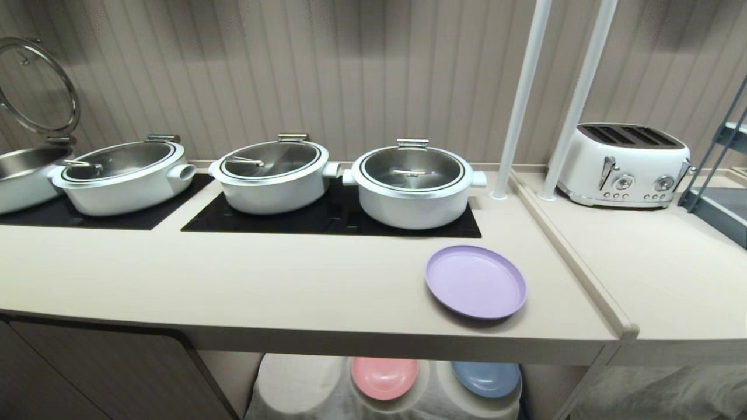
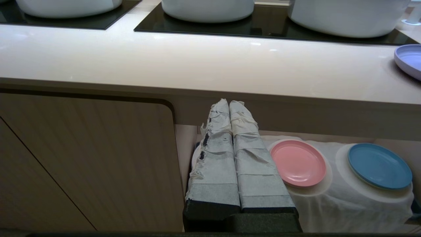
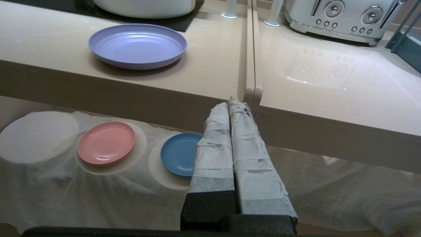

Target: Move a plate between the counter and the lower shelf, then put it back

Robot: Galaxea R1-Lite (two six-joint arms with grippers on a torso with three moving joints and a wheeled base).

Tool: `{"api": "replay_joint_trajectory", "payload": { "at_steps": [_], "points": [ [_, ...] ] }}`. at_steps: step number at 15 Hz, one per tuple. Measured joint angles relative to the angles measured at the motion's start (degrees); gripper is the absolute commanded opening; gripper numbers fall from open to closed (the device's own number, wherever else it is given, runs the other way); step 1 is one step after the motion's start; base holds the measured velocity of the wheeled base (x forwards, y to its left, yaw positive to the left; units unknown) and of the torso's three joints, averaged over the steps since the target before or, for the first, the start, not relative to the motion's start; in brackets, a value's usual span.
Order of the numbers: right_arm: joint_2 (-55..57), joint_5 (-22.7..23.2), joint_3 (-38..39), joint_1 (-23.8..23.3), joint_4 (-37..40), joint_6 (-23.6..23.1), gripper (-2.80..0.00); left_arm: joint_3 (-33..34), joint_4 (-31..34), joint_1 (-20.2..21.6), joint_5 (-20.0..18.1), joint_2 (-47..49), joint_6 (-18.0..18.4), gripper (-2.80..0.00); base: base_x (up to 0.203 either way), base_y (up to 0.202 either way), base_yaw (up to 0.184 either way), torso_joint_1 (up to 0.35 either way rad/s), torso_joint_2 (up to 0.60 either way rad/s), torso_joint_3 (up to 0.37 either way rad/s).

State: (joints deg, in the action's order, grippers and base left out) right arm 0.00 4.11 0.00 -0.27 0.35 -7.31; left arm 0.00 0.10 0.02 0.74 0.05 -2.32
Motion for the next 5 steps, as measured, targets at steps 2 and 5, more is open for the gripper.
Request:
{"api": "replay_joint_trajectory", "payload": {
  "at_steps": [2, 5],
  "points": [
    [0.00, 0.07, 0.00, 0.00, 0.00, 0.05, -2.80, 0.00, 0.00, 0.00, 0.02, 0.00, -0.02, -2.80, 0.000, 0.000, 0.000, 0.000, 0.00, 0.000],
    [0.00, 0.07, 0.00, 0.00, 0.00, 0.07, -2.80, 0.00, 0.00, 0.02, 0.00, 0.00, -0.02, -2.80, 0.000, 0.000, 0.000, 0.000, 0.00, 0.000]
  ]
}}
